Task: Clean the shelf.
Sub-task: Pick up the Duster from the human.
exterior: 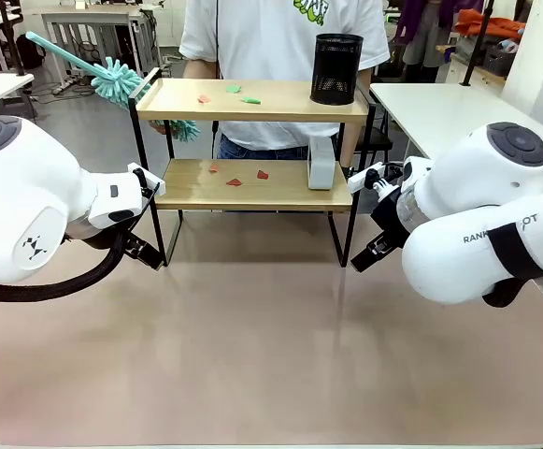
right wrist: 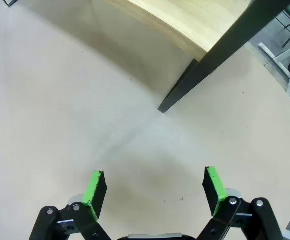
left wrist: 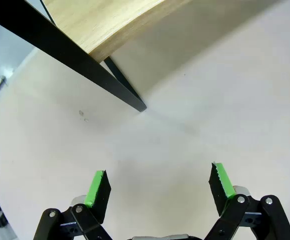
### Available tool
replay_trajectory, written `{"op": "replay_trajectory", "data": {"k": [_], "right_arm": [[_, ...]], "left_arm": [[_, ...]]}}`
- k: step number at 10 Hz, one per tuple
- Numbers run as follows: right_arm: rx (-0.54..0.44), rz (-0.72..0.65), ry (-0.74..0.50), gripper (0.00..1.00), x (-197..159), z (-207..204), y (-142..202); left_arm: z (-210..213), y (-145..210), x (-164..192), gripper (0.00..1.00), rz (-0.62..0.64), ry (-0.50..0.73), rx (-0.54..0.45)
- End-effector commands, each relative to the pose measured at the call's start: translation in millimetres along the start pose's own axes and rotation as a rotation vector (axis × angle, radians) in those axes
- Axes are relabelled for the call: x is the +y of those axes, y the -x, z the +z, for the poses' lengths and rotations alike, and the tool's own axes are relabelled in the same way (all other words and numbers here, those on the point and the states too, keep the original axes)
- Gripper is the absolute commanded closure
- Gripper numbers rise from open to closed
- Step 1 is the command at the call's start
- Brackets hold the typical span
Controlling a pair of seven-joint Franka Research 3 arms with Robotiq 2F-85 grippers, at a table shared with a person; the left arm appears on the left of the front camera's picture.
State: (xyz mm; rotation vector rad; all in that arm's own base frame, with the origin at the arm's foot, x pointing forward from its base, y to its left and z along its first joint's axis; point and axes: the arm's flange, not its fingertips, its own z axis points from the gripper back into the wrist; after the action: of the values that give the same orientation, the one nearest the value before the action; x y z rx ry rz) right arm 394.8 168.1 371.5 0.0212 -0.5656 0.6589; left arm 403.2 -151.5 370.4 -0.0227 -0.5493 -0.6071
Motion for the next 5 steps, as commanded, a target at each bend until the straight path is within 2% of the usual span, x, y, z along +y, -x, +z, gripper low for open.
{"op": "replay_trajectory", "data": {"k": [1, 5], "right_arm": [[0.0, -0.001, 0.0, 0.0, -0.1, 0.0, 0.0], [0.0, -0.001, 0.0, 0.0, -0.1, 0.0, 0.0]], "left_arm": [[0.2, -0.1, 0.1, 0.0, 0.0, 0.0, -0.001], [0.2, -0.1, 0.1, 0.0, 0.0, 0.0, -0.001]]}}
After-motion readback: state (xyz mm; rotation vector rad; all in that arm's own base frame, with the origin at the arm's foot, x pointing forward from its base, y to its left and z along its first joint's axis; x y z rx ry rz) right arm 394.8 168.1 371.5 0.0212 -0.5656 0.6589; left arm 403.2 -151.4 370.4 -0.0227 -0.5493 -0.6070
